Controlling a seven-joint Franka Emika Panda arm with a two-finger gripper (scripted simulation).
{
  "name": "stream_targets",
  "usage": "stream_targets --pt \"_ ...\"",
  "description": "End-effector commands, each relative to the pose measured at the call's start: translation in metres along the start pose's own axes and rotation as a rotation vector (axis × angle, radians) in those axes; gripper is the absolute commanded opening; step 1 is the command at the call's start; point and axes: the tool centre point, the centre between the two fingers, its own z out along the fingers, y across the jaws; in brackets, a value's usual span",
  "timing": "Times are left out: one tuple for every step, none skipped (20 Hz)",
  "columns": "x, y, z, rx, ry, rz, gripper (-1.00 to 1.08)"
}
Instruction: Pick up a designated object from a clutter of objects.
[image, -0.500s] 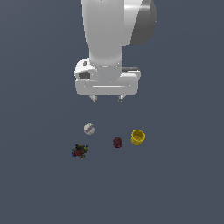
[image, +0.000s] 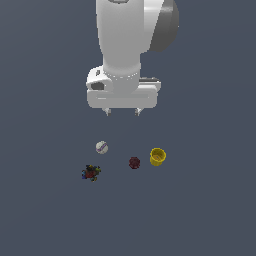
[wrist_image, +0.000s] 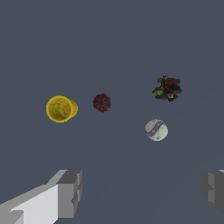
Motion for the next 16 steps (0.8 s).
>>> stream_targets --pt "-0.002 0.0 0.0 -0.003 -0.005 0.004 1.0" --pt "-0.001 0.0 0.0 -0.003 -0.004 0.003 1.0" --pt "-0.001 0.0 0.0 -0.002 -0.003 0.002 1.0" --pt "-0.001 0.0 0.001 -0.002 -0.003 -0.001 1.0" --pt "0.0 0.0 0.002 -0.002 -0.002 -0.006 1.0" --pt "0.001 0.0 0.003 -0.003 -0.002 -0.012 1.0" --pt "0.002 0.0 0.005 -0.004 -0.002 -0.02 1.0" --pt "0.003 -0.001 0.007 -0.004 -0.001 -0.03 1.0" --pt "0.004 -0.001 0.009 -0.005 -0.001 -0.041 1.0" --pt "0.006 -0.002 0.012 -0.006 0.0 -0.053 1.0" --pt "0.008 -0.002 0.014 -0.007 0.001 -0.067 1.0" --pt "0.01 -0.003 0.018 -0.008 0.001 -0.082 1.0" --pt "0.012 -0.003 0.021 -0.009 0.002 -0.098 1.0" --pt "0.014 -0.004 0.025 -0.01 0.003 -0.116 1.0" --pt "0.016 -0.005 0.029 -0.011 0.004 -0.136 1.0" --pt "0.018 -0.005 0.034 -0.012 0.005 -0.157 1.0"
